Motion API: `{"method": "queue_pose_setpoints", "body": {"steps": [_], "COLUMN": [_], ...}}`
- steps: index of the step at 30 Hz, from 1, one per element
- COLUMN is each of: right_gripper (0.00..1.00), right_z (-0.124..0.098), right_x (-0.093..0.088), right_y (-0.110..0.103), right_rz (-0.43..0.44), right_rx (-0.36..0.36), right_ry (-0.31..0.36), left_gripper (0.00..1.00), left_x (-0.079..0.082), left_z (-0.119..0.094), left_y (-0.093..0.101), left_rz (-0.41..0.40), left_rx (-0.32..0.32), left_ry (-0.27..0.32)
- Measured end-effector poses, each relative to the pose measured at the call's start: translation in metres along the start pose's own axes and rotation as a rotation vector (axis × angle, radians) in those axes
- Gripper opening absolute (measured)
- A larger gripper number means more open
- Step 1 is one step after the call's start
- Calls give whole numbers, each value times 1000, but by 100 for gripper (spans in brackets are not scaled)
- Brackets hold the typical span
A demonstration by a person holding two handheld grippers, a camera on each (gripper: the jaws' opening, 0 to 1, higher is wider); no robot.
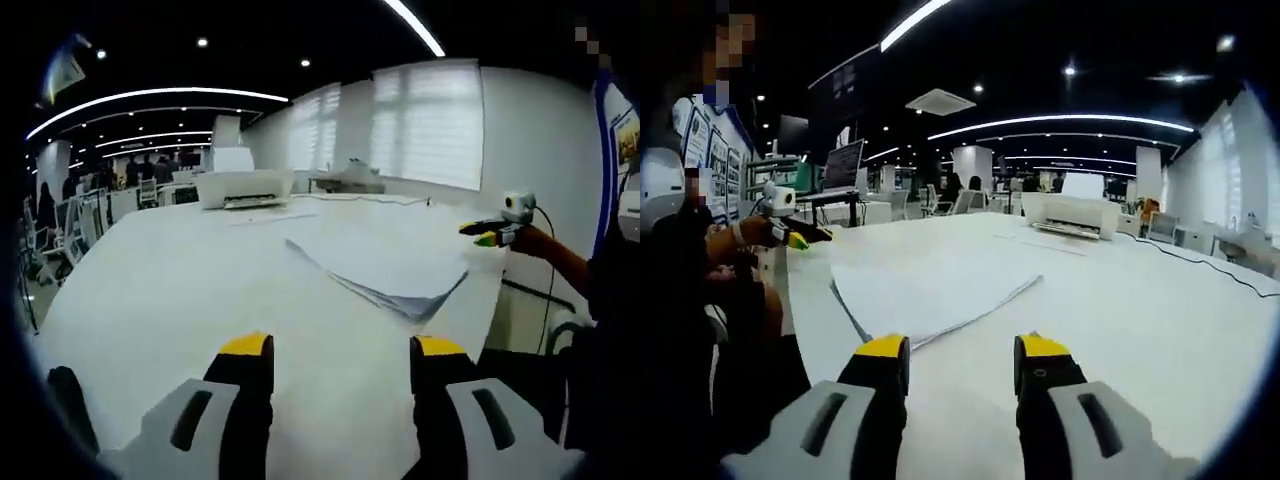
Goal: Organize the stack of printing papers by aligning and flattening the scattered papers on the table
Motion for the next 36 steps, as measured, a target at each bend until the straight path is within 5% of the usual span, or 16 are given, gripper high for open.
{"method": "queue_pose_setpoints", "body": {"steps": [17,36], "right_gripper": [39,39], "right_z": [-46,-93], "right_x": [-2,-13], "right_y": [-26,-52], "right_rz": [5,24], "right_rx": [-50,-93], "right_ry": [43,94], "left_gripper": [59,61], "left_x": [12,8], "left_z": [-49,-96], "left_y": [41,72], "left_rz": [-24,-12], "left_rx": [11,24], "left_ry": [46,48]}}
Point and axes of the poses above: the point that each gripper's makers call its tool centre point, and the gripper's own axes: z roughly forward along the fingers, y roughly to its right, x roughly out of its top, the point moved 7 cm from there along -z, roughly backward along the fingers, and after that the axes turned 15 degrees about z, right-handed, at the moved point
